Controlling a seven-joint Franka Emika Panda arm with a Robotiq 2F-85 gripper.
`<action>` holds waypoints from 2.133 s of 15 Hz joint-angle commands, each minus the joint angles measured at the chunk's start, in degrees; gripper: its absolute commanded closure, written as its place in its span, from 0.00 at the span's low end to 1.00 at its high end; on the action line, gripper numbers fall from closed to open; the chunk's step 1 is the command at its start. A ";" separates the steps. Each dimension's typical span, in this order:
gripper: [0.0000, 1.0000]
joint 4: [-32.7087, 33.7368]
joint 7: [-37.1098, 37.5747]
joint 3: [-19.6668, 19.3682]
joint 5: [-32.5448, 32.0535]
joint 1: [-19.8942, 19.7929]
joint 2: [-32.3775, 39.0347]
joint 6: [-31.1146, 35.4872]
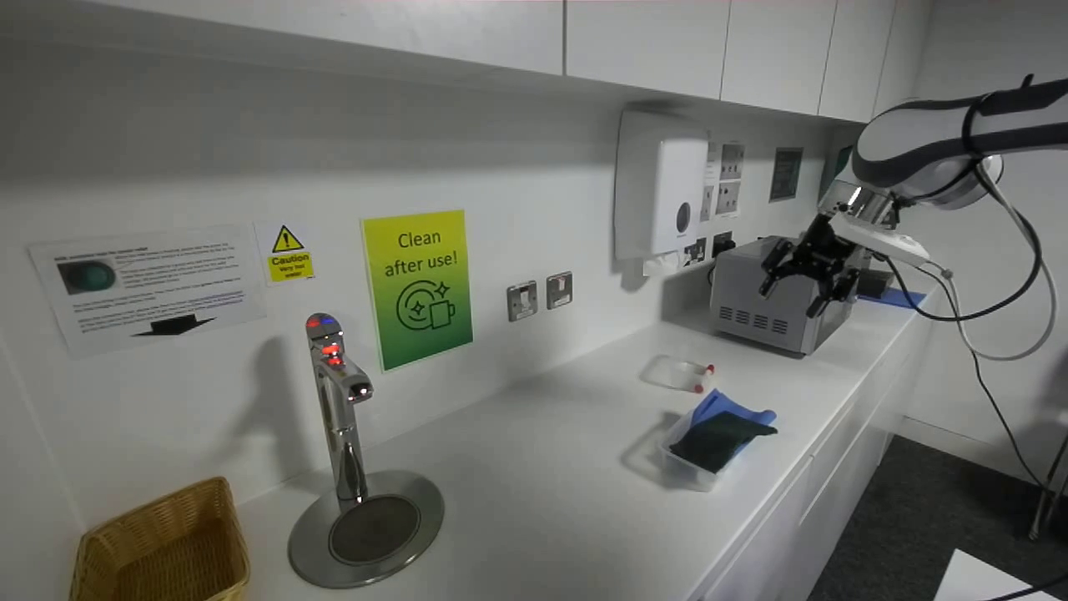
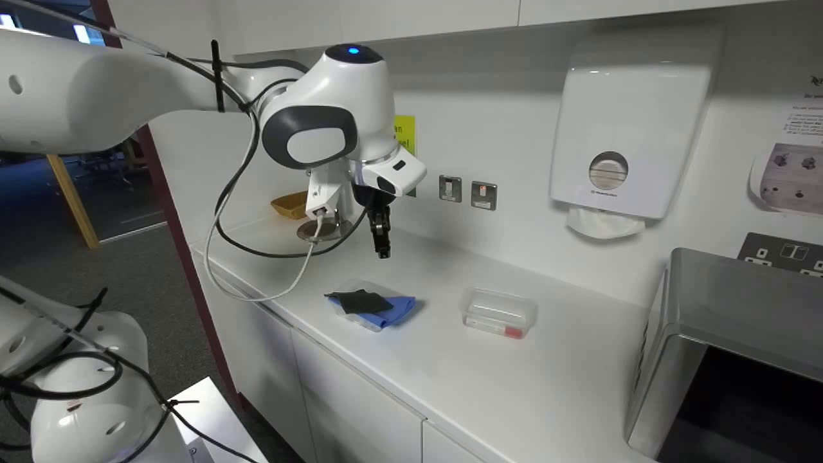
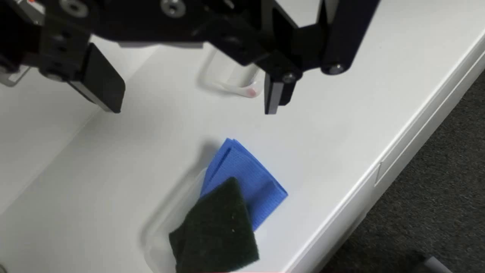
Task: Take the blue and black hand towels out of the bowl
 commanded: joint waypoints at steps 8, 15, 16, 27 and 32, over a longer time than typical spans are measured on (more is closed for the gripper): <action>0.00 -2.09 6.81 4.22 0.25 -1.55 0.23 6.79; 0.00 -10.99 21.16 8.97 1.03 -3.70 -1.38 20.18; 0.00 -13.66 25.08 10.43 1.24 -3.60 -1.24 23.29; 0.00 -26.77 58.40 24.62 -2.52 1.13 1.20 39.45; 0.00 -26.87 61.08 24.96 -4.61 2.57 1.17 38.37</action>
